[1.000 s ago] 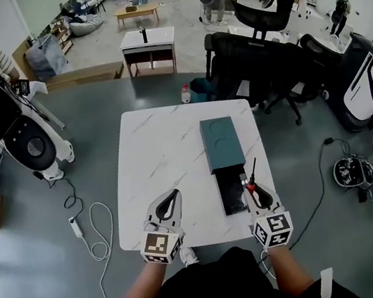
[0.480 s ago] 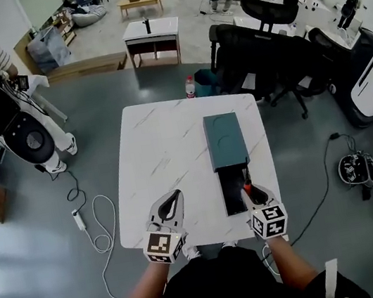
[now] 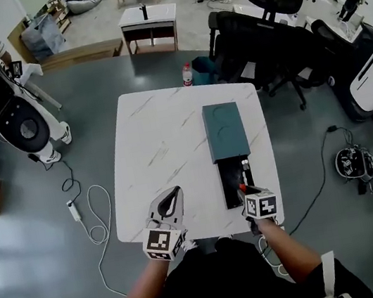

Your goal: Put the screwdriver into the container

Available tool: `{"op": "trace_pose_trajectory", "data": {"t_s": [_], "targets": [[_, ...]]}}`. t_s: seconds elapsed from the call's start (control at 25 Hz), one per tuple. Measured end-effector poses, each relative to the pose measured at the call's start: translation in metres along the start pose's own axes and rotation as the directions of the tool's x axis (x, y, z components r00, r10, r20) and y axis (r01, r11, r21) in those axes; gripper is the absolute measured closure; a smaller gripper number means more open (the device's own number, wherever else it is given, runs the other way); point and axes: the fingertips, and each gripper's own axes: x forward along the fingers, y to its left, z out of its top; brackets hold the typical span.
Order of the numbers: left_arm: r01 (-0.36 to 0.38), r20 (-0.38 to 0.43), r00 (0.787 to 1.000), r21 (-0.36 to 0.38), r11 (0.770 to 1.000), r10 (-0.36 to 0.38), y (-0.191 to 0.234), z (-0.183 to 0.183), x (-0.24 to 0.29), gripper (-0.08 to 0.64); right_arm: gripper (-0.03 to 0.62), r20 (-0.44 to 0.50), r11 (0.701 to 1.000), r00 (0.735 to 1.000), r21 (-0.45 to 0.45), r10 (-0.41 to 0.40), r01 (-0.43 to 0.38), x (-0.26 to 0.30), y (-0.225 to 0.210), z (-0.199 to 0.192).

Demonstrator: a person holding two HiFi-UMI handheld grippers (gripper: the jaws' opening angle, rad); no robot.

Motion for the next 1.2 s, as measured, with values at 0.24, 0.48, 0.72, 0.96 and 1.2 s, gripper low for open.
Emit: {"op": "trace_pose_trajectory", "data": {"t_s": [0.24,0.48,0.72,0.96,1.2], "targets": [[-0.007,-0.004,1.000,-0.007,1.000,0.007,0.006,-0.007,-0.004,0.554,0.483,-0.169,1.000,0.986,0.015,0.018,-0.016,0.018,-0.005,-0.021],[0.008,0.004,1.000,-0.018,1.000,-0.008,0.005,-0.009,-0.004,0.554,0.483,-0.280,1.000,0.960,0.026,-0.001,0.009,0.033,-0.012,-0.032],[0.013,0.005,1.000,-0.017,1.000,-0.013,0.005,-0.009,-0.005,0.554,0.483,-0.327,0.999,0.945,0.040,0.008,0.006,0.043,-0.012,-0.029],[0.013,0.014,1.000,-0.021,1.000,-0.013,0.005,-0.011,-0.006,0.554,0.483,-0.361,0.998,0.931,0.065,0.045,-0.023,0.044,-0.005,-0.031],[0.019,0.015,1.000,-0.034,0.999,-0.019,0.004,-0.012,-0.005,0.554,0.483,-0.380,0.995,0.923,0.094,0.060,-0.026,0.041,-0.003,-0.034]]}}
